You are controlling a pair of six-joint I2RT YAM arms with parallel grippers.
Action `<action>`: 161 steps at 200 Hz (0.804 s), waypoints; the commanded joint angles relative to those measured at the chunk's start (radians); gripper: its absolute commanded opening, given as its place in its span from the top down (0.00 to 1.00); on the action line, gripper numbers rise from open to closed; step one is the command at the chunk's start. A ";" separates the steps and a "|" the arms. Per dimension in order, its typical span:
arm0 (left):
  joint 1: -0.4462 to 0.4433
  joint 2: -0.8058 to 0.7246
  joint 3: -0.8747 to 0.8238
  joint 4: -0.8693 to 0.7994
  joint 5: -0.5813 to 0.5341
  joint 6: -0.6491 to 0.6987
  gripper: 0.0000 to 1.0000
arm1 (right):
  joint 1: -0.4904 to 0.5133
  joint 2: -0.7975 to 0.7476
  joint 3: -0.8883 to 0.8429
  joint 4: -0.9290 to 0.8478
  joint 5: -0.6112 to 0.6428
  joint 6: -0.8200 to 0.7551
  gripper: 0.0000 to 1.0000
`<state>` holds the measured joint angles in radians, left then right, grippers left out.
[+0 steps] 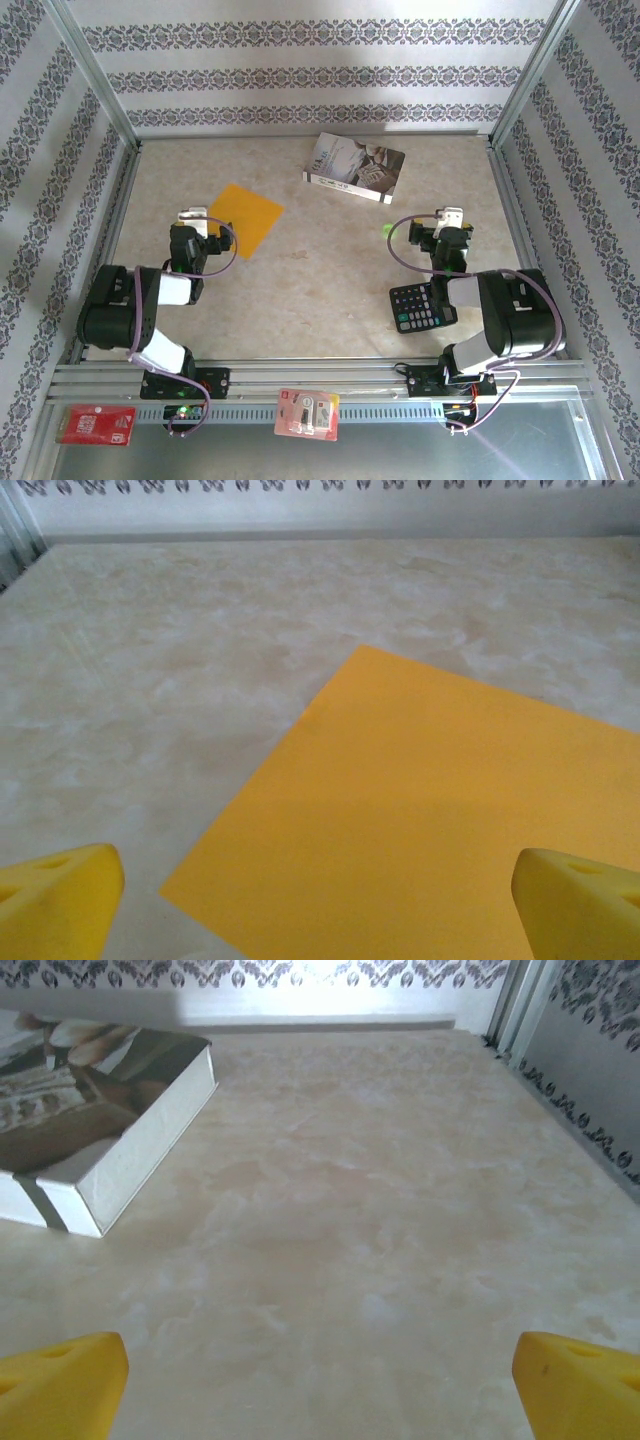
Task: Fold a paper plane with a square sheet of paper (pick it up from the middle)
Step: Move the square sheet of paper to the center of the table.
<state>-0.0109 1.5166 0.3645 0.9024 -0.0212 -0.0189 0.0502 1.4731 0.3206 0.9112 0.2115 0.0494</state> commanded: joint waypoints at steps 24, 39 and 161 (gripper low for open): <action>0.016 -0.258 0.079 -0.352 -0.189 -0.140 0.00 | -0.029 -0.276 0.127 -0.445 0.214 0.172 0.02; 0.017 -0.319 0.129 -0.499 -0.167 -0.176 0.00 | -0.064 -0.380 0.157 -0.625 0.225 0.269 0.02; -0.171 -0.146 0.479 -1.151 0.086 -0.388 0.00 | 0.307 -0.108 0.575 -1.134 -0.179 0.276 0.02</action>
<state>-0.1268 1.2678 0.7280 -0.0662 0.0967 -0.4820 0.2718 1.2388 0.7769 -0.0719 0.0586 0.4206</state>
